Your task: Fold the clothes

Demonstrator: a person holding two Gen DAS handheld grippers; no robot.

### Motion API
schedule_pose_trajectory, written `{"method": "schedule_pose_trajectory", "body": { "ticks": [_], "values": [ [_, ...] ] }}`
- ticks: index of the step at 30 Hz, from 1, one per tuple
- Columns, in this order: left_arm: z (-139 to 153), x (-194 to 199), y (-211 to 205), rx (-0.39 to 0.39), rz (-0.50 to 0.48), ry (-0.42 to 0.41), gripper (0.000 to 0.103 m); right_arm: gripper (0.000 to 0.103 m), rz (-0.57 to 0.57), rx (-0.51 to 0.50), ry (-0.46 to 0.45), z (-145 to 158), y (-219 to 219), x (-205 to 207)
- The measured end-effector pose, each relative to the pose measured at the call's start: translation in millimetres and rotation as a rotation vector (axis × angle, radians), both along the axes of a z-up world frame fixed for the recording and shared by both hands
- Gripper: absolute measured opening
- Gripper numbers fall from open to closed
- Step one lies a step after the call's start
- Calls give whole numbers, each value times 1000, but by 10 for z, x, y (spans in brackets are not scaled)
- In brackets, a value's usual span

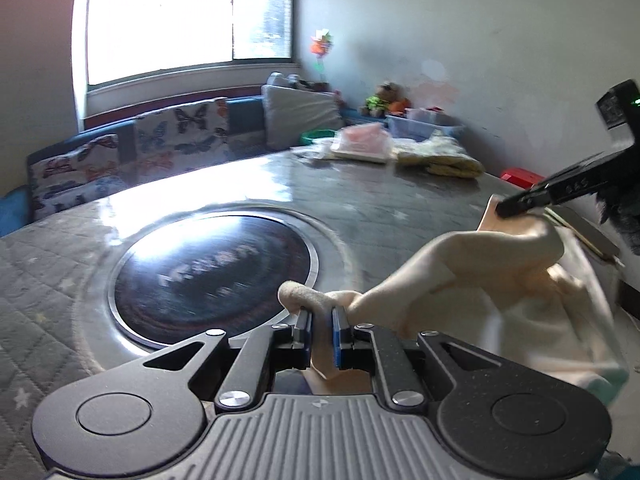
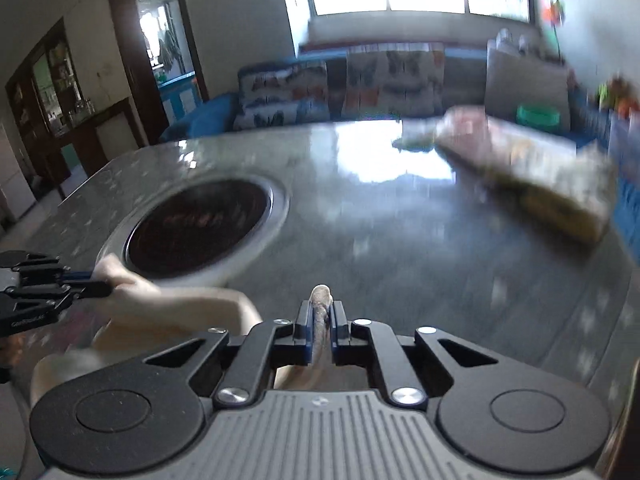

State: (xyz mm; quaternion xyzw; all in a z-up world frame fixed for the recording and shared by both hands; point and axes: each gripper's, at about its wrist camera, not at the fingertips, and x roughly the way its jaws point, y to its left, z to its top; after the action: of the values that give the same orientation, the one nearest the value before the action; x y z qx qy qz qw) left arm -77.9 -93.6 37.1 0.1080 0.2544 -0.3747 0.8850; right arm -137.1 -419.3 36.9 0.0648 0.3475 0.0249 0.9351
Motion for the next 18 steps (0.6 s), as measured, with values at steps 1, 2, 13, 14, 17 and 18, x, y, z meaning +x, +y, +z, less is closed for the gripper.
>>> {"method": "schedule_pose_trajectory", "body": {
  "ticks": [1, 2, 13, 14, 17, 18],
  "values": [
    [16, 47, 18, -1, 21, -5, 11, 7, 0, -20, -27, 74, 19, 90],
    [31, 95, 37, -3, 41, -9, 11, 7, 1, -37, -45, 116, 43, 158],
    [65, 752, 255, 69, 194, -26, 5, 6, 28, -102, -63, 16, 370, 1157],
    [45, 806, 282, 86, 214, -35, 4, 6, 32, -105, -58, -16, 404, 1244],
    [-3, 1093, 363, 86, 264, 10, 3, 6, 45, -107, -39, -116, 490, 1485],
    [-14, 1166, 411, 69, 274, 50, 3, 6, 51, -110, -25, -153, 517, 1554]
  ]
}}
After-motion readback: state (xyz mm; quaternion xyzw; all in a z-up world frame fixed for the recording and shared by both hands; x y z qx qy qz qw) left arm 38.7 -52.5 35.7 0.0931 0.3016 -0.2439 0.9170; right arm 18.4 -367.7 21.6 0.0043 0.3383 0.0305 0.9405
